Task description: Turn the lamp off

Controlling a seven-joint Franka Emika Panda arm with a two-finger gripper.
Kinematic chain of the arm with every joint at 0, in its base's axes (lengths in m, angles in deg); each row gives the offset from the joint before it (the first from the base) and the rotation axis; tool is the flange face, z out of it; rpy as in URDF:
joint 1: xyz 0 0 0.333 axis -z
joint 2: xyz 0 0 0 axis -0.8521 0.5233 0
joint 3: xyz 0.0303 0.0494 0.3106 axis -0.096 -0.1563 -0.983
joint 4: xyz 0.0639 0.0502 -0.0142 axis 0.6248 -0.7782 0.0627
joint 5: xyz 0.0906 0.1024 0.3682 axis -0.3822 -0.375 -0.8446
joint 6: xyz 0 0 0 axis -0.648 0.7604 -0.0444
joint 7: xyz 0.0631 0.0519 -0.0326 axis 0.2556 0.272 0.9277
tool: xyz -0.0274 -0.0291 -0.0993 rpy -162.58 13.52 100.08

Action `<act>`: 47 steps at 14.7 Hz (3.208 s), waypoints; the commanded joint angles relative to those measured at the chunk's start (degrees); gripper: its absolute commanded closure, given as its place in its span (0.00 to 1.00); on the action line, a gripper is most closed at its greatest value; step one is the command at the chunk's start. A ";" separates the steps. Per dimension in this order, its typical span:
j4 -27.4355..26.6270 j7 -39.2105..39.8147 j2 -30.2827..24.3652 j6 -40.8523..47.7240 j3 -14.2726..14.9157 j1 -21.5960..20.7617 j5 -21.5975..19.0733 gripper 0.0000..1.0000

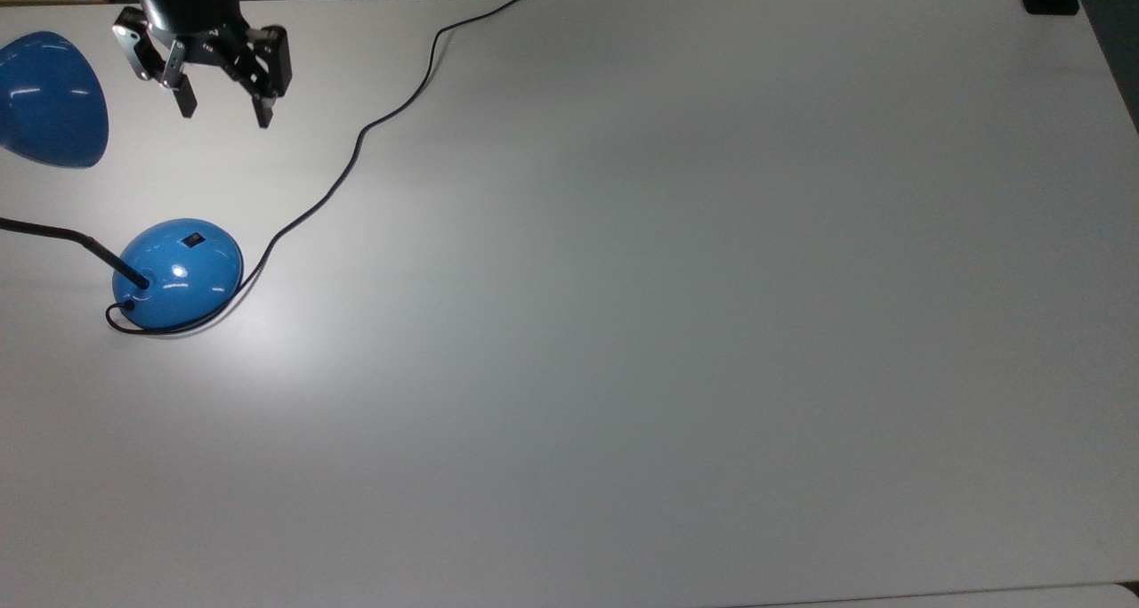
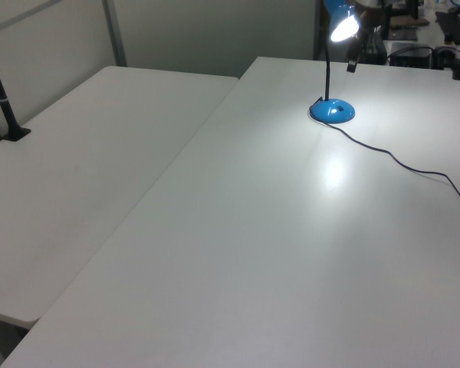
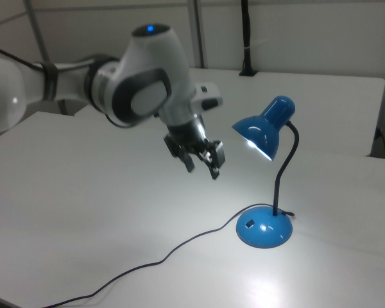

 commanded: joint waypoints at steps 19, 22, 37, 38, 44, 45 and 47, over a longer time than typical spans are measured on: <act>-11.30 -7.71 13.86 -39.93 3.43 1.54 0.70 1.00; -11.03 -7.62 14.56 -39.93 3.43 1.46 0.70 1.00; -11.21 -6.92 16.24 -39.40 3.43 1.72 1.75 1.00; -11.29 -6.57 15.63 -39.05 3.43 1.89 1.84 1.00; -10.94 -5.25 5.09 -16.60 2.73 0.32 1.93 0.98; -10.51 -5.25 3.33 -11.94 2.64 -1.25 2.02 0.95; -7.36 -5.33 1.91 -0.53 1.59 -3.46 1.93 0.76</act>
